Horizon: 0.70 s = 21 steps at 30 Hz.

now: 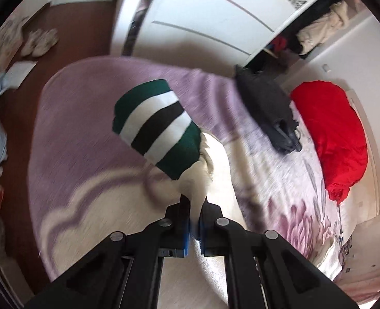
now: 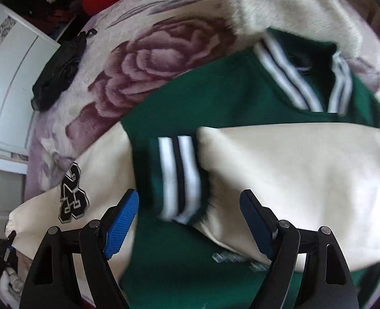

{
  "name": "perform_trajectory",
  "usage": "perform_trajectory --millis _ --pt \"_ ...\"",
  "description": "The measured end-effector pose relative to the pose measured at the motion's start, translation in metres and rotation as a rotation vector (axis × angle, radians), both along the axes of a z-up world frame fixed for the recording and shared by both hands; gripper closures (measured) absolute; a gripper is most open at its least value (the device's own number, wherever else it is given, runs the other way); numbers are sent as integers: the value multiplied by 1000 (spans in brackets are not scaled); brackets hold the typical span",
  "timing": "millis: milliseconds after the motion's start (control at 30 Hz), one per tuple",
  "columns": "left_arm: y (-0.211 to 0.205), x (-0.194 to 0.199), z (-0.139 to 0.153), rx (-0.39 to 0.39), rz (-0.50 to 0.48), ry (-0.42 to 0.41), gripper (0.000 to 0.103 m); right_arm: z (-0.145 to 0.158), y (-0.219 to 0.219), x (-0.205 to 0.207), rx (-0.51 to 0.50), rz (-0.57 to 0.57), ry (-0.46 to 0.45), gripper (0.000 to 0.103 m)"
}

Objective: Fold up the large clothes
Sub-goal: 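Fold the held sleeve across the jacket body while the left gripper grasps the other striped cuff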

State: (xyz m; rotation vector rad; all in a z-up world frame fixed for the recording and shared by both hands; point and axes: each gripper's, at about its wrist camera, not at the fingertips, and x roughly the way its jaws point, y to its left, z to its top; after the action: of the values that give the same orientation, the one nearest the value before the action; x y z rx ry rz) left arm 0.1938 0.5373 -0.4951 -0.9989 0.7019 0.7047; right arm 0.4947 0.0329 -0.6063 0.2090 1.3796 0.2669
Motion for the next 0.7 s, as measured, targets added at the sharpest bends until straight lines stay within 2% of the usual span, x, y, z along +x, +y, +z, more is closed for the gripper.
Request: perform_trajectory --millis 67,133,200,300,333,367,400,433,467,500,567,633,700 --pt "2 14 6 21 -23 -5 100 -37 22 13 48 6 106 20" --pt "-9 23 20 64 -57 -1 100 -59 39 18 71 24 174 19" --pt "-19 26 33 115 -92 9 100 -49 42 19 54 48 154 20" --pt "-30 28 45 193 -139 37 100 -18 41 11 -79 94 26 20" --pt "-33 29 46 211 -151 45 100 -19 45 10 -136 120 13 20" --pt "-35 30 46 223 -158 52 100 -27 51 11 -171 148 39 25" --pt "-37 31 46 233 -163 62 100 -38 57 14 -199 170 63 36" --pt "-39 31 46 235 -167 69 100 -47 62 17 -269 178 59 67" --pt "-40 34 46 238 -166 74 100 -51 65 19 -267 184 41 97" --pt "-41 33 47 242 -167 77 100 -51 73 21 -294 194 30 97" --pt "-42 35 49 252 -170 80 100 -30 92 19 -309 215 -63 97" --pt "-43 36 49 256 -170 87 100 -7 113 10 -261 265 -128 97" --pt "-43 38 49 256 -169 94 100 -2 133 1 -216 325 -134 98"
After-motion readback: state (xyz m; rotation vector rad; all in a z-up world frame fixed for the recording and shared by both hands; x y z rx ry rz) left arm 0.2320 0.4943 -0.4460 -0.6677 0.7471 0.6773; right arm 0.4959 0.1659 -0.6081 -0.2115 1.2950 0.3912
